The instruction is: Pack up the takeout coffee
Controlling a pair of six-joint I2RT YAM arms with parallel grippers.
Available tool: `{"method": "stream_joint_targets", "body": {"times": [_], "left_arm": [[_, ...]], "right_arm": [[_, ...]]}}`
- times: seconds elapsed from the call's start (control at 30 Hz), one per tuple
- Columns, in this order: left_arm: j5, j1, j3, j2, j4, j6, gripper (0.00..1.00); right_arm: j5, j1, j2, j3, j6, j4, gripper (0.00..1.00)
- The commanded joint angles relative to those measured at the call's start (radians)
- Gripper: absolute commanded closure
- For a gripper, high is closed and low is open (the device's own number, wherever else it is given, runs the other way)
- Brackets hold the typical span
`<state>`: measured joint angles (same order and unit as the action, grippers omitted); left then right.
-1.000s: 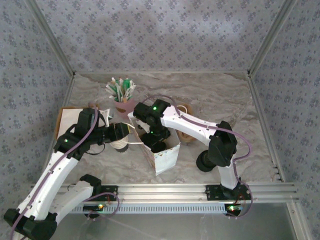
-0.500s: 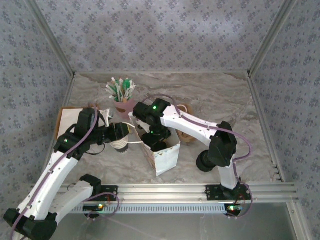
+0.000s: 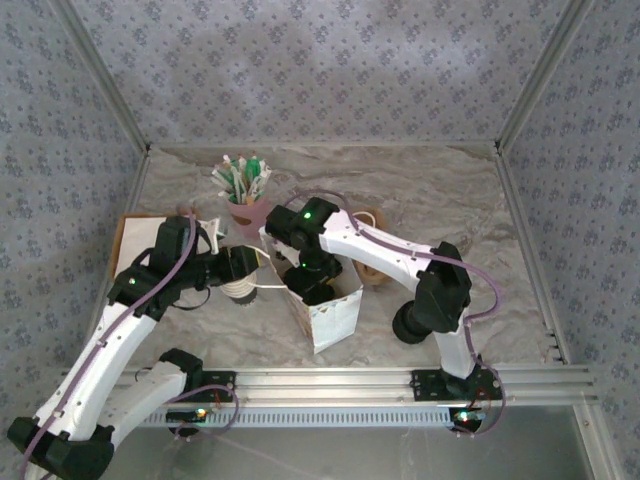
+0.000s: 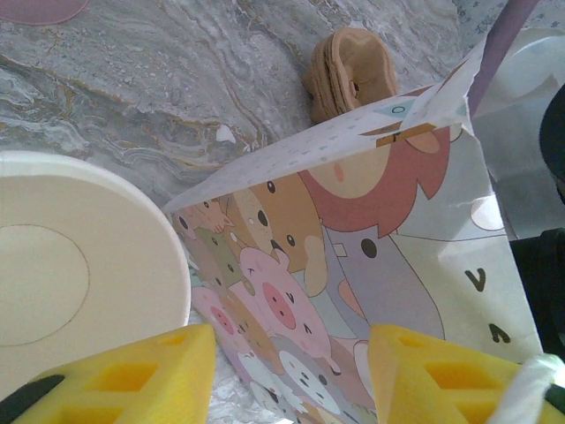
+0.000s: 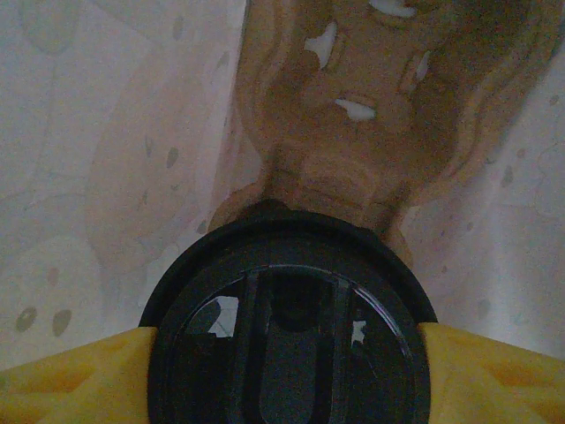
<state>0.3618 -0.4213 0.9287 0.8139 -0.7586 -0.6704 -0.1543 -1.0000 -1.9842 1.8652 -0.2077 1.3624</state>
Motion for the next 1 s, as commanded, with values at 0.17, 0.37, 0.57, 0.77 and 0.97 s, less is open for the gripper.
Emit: {"method": "stream_joint_targets", "body": {"times": [0.17, 0.37, 0.57, 0.77, 0.97], "left_arm": [[-0.005, -0.005, 0.039, 0.000, 0.013, 0.019, 0.51], [-0.004, -0.005, 0.039, 0.002, 0.013, 0.019, 0.51], [-0.004, -0.005, 0.038, 0.001, 0.013, 0.020, 0.51], [-0.004, -0.005, 0.039, 0.002, 0.013, 0.020, 0.51], [-0.004, -0.004, 0.038, 0.001, 0.016, 0.018, 0.51]], "right_arm": [[-0.002, -0.006, -0.015, 0.022, 0.022, 0.046, 0.27], [-0.002, -0.007, -0.015, 0.020, 0.022, 0.043, 0.27], [-0.005, -0.007, -0.018, 0.019, 0.022, 0.041, 0.27], [-0.008, -0.007, -0.019, 0.020, 0.020, 0.041, 0.27], [-0.014, -0.007, -0.019, 0.015, 0.019, 0.037, 0.27]]}}
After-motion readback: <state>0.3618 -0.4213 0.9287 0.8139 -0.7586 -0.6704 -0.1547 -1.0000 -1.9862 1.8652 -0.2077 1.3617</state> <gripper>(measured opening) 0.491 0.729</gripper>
